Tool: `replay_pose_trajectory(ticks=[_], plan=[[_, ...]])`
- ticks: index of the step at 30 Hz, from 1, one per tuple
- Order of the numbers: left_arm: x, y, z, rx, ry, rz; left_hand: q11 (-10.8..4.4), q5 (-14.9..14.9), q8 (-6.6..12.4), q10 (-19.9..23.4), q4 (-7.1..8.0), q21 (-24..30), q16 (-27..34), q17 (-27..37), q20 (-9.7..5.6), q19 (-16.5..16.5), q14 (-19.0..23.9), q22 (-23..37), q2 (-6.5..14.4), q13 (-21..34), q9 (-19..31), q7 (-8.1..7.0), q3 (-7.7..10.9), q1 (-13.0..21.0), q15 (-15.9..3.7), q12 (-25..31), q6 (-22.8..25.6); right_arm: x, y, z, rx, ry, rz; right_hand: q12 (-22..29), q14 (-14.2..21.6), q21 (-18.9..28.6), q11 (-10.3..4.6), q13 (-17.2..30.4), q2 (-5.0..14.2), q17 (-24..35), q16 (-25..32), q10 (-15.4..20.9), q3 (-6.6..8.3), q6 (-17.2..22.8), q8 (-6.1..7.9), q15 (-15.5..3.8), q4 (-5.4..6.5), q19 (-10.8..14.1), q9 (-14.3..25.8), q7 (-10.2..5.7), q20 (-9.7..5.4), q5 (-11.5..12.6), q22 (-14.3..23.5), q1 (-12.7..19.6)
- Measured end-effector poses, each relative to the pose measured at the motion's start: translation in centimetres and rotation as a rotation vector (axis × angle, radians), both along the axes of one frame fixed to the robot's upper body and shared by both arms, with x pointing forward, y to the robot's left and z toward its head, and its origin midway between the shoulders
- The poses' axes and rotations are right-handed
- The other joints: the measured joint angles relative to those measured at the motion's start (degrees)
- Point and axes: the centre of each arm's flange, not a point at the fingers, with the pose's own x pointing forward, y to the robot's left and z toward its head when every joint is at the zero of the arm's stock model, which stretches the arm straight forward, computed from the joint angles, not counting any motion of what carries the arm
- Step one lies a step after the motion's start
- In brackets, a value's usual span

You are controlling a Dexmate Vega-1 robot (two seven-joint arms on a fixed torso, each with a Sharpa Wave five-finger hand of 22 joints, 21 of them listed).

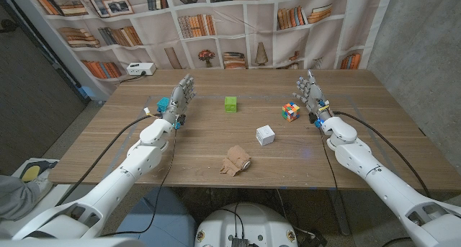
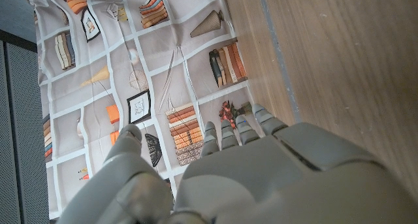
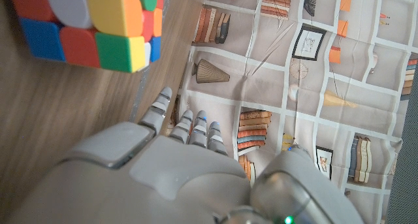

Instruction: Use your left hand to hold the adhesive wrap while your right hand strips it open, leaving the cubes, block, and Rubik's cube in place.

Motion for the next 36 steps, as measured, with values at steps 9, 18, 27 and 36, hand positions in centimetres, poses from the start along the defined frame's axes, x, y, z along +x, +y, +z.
replay_pose_trajectory(ticks=[9,18,27,36], plan=[[-0.1,-0.2,-0.2,0.0,0.003,-0.002,0.0,0.0,0.0,0.0,0.0,0.0,0.0,-0.01,0.0,0.0,0.0,0.0,0.0,-0.01,0.0,0.0,0.0,0.0,0.0,0.0,0.0,-0.1,0.1,0.1,-0.005,0.0,0.002,0.0,-0.52,-0.01,0.0,0.23,0.0,0.0,0.0,0.0,-0.16,0.0,0.21,-0.09,0.16,0.0,0.0,0.0,0.0,0.0,0.0,0.0],[-0.3,0.0,-0.2,-0.009,-0.017,0.001,0.36,0.0,0.0,0.35,0.03,0.0,0.0,0.26,-0.37,0.36,-0.01,0.0,0.0,-0.01,-0.01,0.03,-0.03,0.0,-0.01,0.22,0.02,-0.3,0.3,0.5,-0.012,-0.001,0.002,0.0,-1.86,-0.01,0.23,0.05,0.0,-0.01,-0.28,-0.23,-0.16,-0.28,0.21,-0.19,0.16,-1.39,-0.01,-0.28,-1.39,0.0,-0.01,0.0],[-0.1,0.2,-0.4,-0.013,-0.034,0.003,-0.3,0.0,0.38,1.12,0.26,0.0,0.0,0.26,-2.78,1.13,-0.01,-0.09,-0.26,-0.01,-0.01,0.52,-0.27,-0.27,-0.01,0.43,1.13,-0.5,0.7,1.0,-0.023,-0.005,-0.001,0.0,-2.87,-0.24,0.22,0.05,0.0,-0.01,-0.72,-0.23,-0.16,-0.09,0.21,-0.4,0.16,-2.61,-0.01,-0.08,-1.56,0.0,-0.01,0.0],[0.1,0.6,-0.5,-0.006,-0.037,0.02,-0.41,0.01,0.66,1.23,0.24,0.0,0.0,0.26,-2.9,1.01,-0.01,-0.17,-0.44,-0.02,-0.17,0.82,-0.75,-0.44,-0.01,0.43,2.05,-0.8,0.9,1.4,-0.031,-0.008,-0.011,0.0,-3.18,-0.24,0.35,0.06,0.0,-0.02,-0.72,-0.37,-0.16,0.13,0.21,-0.71,0.15,-2.7,-0.02,0.36,-1.66,0.0,-0.01,0.0]])
